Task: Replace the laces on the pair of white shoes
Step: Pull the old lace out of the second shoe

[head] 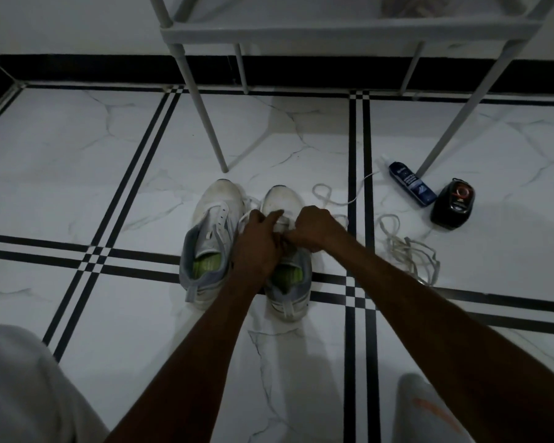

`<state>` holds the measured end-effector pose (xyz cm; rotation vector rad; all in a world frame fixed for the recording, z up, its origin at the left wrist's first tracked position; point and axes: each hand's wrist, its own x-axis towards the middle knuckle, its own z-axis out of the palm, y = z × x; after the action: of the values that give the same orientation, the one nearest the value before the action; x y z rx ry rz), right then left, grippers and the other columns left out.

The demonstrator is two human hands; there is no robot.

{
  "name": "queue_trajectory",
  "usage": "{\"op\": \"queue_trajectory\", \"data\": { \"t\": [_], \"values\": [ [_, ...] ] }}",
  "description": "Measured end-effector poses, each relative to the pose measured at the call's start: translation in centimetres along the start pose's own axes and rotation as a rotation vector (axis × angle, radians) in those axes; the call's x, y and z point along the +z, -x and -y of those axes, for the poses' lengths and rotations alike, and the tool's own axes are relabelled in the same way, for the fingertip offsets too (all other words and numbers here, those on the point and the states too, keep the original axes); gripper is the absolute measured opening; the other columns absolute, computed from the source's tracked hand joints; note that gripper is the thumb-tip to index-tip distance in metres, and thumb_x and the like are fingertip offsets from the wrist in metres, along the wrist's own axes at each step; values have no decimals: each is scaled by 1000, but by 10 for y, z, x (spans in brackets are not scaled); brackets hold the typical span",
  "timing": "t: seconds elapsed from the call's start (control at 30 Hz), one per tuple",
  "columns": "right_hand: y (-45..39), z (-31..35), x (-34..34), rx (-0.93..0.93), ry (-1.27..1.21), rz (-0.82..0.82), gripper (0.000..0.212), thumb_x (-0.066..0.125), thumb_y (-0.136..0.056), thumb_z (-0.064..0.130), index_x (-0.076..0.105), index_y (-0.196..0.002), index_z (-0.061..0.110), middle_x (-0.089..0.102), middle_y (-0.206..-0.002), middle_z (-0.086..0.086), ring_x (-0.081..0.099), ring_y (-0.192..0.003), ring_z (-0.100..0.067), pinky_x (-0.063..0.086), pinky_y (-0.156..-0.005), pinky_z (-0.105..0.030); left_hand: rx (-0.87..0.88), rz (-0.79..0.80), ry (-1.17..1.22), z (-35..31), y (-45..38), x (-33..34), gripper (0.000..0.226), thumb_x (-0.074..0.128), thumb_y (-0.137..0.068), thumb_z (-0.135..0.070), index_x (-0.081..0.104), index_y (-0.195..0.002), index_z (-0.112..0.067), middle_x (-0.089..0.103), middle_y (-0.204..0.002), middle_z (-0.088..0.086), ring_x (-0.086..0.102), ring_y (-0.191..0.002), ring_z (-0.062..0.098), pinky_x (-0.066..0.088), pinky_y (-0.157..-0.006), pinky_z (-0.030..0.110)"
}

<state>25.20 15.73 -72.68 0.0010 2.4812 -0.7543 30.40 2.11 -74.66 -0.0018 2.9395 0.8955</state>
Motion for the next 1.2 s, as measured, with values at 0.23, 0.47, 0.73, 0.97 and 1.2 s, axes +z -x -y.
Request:
{"op": "queue_trajectory", "data": {
  "t": [0.23, 0.47, 0.73, 0.97, 1.2],
  "values": [
    [-12, -10, 8, -32, 56, -142, 21, 70, -78, 17, 66, -90, 1, 68, -99, -16, 68, -89, -30, 53, -63, -26, 35, 25, -68, 6, -2, 2, 27, 58, -90, -8, 65, -116, -9, 48, -114, 17, 56, -96, 33, 49, -82, 37],
    [-17, -26, -4, 19, -190, -107, 26, 72, -75, 22, 76, -92, 3, 75, -89, -13, 72, -79, -28, 62, -76, -42, 27, -38, 88, 15, -15, 5, 27, 79, -84, -22, 55, -83, -9, 48, -91, 7, 52, -75, 23, 44, -69, 34],
    [-8, -27, -12, 86, -332, -25, 31, 74, -79, 24, 74, -88, -5, 75, -86, -17, 73, -84, -27, 61, -82, -40, -294, -321, 336, 13, -16, 9, 35, 72, -93, -36, 56, -85, -5, 59, -74, 5, 61, -74, 23, 38, -66, 28],
    [-7, -22, -11, 115, -329, -27, 39, 77, -79, 33, 75, -87, -5, 76, -79, -14, 74, -77, -24, 61, -75, -33, 198, -99, -155, 1, -27, 2, 33, 64, -91, -15, 66, -124, -18, 63, -121, 5, 53, -113, 28, 44, -93, 42],
    [-11, -25, -5, 164, -309, -26, 34, 78, -79, 35, 64, -72, 6, 72, -69, -8, 69, -59, -13, 45, -47, -16, 397, -56, -687, -8, -30, 5, 17, 61, -88, -19, 74, -98, -23, 68, -100, 2, 56, -105, 30, 34, -98, 50]
  ]
}}
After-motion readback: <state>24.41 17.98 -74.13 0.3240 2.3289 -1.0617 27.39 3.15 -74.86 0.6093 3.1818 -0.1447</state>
